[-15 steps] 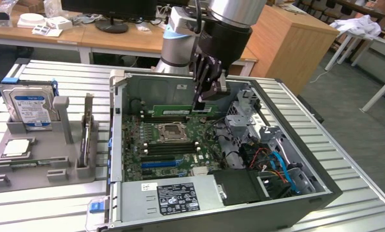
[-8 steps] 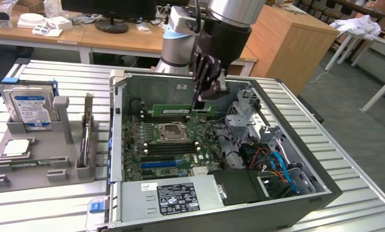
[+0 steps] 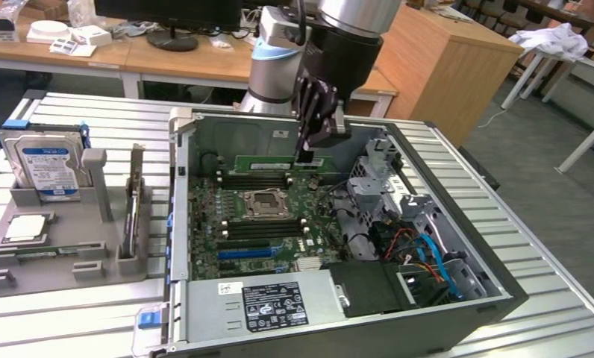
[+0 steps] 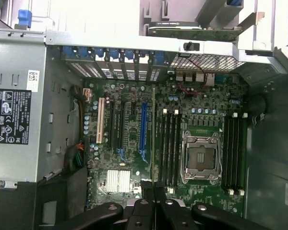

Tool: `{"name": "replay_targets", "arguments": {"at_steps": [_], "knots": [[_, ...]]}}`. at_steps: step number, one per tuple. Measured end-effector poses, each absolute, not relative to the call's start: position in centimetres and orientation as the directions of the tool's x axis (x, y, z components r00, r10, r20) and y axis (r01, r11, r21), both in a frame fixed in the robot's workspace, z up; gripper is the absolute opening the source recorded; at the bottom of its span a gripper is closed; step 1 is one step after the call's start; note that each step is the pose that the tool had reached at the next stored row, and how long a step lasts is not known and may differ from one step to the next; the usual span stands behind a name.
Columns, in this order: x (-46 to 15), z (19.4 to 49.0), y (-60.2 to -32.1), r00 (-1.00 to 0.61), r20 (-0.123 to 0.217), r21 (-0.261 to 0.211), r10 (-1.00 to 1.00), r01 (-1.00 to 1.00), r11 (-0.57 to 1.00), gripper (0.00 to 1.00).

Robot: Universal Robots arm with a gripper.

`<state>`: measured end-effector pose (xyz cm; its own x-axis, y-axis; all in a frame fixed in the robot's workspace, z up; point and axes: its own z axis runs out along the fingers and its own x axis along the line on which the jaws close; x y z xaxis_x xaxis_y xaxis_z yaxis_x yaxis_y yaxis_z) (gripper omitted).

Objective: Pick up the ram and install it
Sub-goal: 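Pick up the ram and move it above insertion slot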

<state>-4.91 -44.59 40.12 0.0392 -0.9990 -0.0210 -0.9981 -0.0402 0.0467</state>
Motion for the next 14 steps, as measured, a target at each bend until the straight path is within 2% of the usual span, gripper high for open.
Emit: {"name": "replay_targets", "arguments": {"at_steps": [14], "knots": [[-4.9, 40.1, -42.7, 0.039, -0.021, 0.042, -0.999, -0.998, -0.040, 0.12]]}}
